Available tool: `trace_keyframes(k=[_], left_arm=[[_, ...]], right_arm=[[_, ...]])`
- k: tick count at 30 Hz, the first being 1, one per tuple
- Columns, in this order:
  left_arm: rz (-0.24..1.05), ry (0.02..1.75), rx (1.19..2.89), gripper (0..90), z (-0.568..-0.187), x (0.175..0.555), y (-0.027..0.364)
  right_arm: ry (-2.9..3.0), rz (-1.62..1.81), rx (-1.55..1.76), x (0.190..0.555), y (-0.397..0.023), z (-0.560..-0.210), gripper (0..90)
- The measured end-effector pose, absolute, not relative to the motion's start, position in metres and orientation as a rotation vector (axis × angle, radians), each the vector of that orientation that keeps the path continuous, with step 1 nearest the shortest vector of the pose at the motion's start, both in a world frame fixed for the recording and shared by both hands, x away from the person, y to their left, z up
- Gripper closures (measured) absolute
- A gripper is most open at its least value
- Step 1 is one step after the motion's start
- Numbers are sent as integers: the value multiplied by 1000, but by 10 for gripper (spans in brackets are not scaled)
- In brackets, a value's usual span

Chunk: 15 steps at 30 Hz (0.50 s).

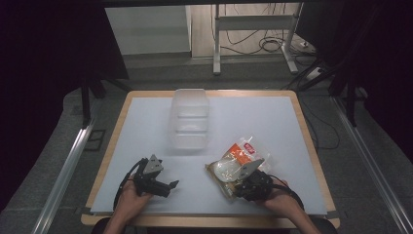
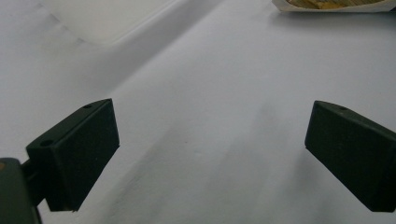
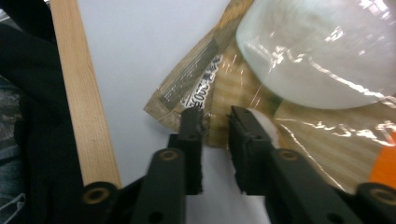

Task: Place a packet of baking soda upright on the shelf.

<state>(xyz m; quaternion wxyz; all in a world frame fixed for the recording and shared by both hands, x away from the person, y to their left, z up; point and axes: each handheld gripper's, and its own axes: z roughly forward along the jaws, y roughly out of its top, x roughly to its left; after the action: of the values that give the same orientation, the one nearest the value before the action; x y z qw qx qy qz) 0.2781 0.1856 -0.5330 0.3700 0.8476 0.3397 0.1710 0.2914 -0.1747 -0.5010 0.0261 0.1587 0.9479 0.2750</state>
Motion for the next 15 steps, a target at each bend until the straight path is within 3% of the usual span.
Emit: trace_keyframes(k=[3,15], left_arm=[[438,872,2174,30,-533,278,185],[437,874,2178,30,-533,278,184]], right_arm=[[2866,861,508,289,-178,-492,601],[2602,940,762,311,-222,-464,339]])
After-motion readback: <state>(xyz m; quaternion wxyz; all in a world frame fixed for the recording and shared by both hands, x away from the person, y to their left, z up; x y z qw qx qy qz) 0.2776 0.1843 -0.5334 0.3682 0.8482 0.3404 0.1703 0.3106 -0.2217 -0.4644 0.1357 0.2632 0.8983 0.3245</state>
